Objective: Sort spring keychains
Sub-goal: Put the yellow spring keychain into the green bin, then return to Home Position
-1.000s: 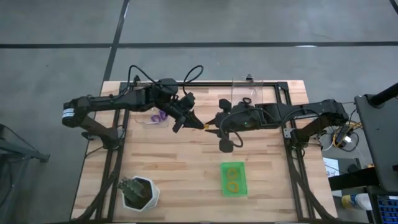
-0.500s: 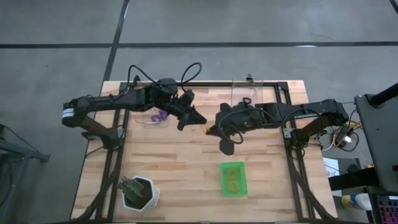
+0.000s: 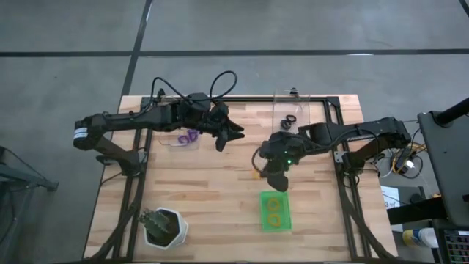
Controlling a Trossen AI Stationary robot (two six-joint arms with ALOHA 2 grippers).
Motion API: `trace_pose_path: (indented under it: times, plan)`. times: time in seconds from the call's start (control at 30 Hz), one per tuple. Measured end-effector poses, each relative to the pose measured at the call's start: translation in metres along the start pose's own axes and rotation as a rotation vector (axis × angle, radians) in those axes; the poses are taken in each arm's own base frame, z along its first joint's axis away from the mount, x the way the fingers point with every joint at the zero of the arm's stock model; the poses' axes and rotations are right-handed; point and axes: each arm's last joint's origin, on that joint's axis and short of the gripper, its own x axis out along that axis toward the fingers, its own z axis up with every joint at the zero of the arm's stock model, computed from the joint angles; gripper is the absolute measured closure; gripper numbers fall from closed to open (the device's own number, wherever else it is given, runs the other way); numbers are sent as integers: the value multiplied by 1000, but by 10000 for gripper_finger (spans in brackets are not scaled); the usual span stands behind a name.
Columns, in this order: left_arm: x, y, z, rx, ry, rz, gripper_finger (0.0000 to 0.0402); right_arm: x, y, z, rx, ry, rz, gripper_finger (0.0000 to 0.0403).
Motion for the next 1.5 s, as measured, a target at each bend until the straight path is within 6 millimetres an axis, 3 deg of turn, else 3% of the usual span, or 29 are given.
trace_pose_path:
  times: [0.2, 0.43, 0.87, 1.0, 1.33, 1.5]
  plan:
    - [0, 4, 2, 43, -46, 118, 255, 8, 3, -27, 111, 182, -56, 383]
    - [-1, 6, 3, 31, -72, 180, 255, 36, 6, -66, 114, 326, -86, 383]
    - [-1, 7, 3, 23, -75, 184, 255, 90, -25, -110, 157, 361, -17, 379]
    - [-1, 7, 3, 22, -75, 184, 255, 97, -30, -116, 211, 356, 23, 353]
    - [-1, 7, 3, 33, -75, 184, 255, 100, -38, -119, 267, 341, -23, 240]
    - [-2, 7, 2, 31, -64, 179, 257, 94, -35, -109, 289, 309, -6, 232]
